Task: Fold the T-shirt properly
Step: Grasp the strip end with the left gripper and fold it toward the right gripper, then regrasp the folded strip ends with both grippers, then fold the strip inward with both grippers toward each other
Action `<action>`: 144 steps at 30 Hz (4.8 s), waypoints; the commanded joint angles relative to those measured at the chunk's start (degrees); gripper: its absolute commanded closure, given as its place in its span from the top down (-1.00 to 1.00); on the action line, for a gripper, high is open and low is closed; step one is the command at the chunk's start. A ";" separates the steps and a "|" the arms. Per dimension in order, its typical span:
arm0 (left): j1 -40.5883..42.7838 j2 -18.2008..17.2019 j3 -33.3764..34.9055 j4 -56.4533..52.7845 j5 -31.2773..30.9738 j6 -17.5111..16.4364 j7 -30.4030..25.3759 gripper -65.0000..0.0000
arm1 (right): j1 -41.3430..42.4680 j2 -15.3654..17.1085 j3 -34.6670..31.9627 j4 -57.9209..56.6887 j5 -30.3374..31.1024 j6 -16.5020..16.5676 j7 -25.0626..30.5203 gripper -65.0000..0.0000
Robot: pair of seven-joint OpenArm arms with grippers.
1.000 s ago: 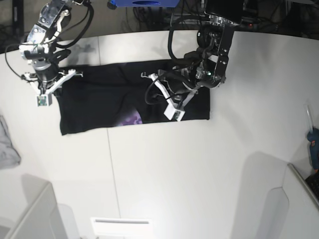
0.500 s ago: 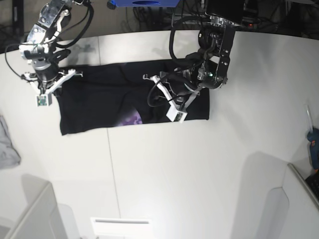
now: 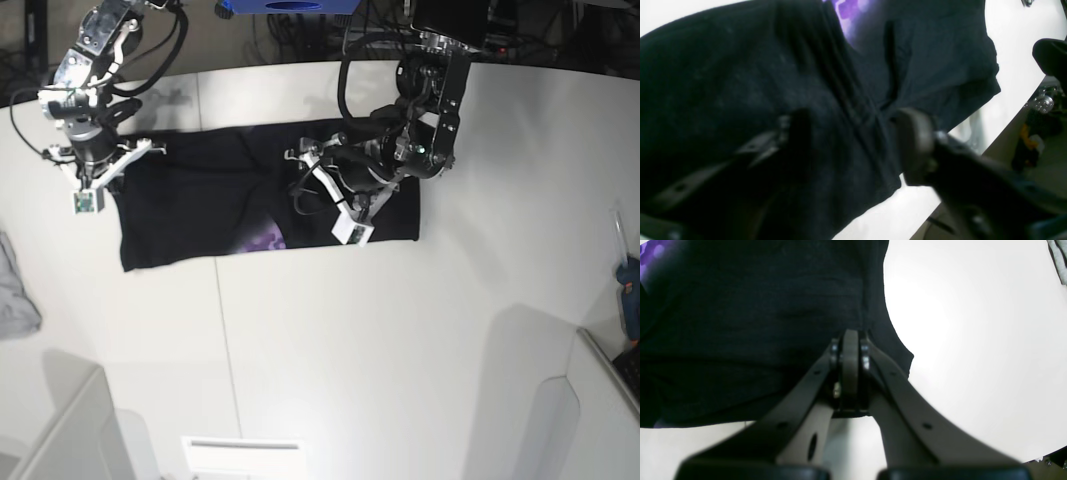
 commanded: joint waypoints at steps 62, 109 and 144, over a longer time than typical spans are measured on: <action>11.84 -11.44 -12.65 -8.98 -0.69 -7.17 -24.04 -1.00 | 20.79 11.58 1.06 -35.57 15.74 0.30 -20.96 -0.55; -7.76 -3.26 6.25 -17.51 -0.78 0.12 -22.99 -1.00 | 16.66 10.18 -15.29 1.44 15.57 -10.69 -26.67 -1.00; -12.25 -0.45 6.25 -23.58 -0.87 0.12 -19.64 -1.00 | 17.71 2.53 -26.72 -0.31 15.30 -14.38 -23.86 -1.00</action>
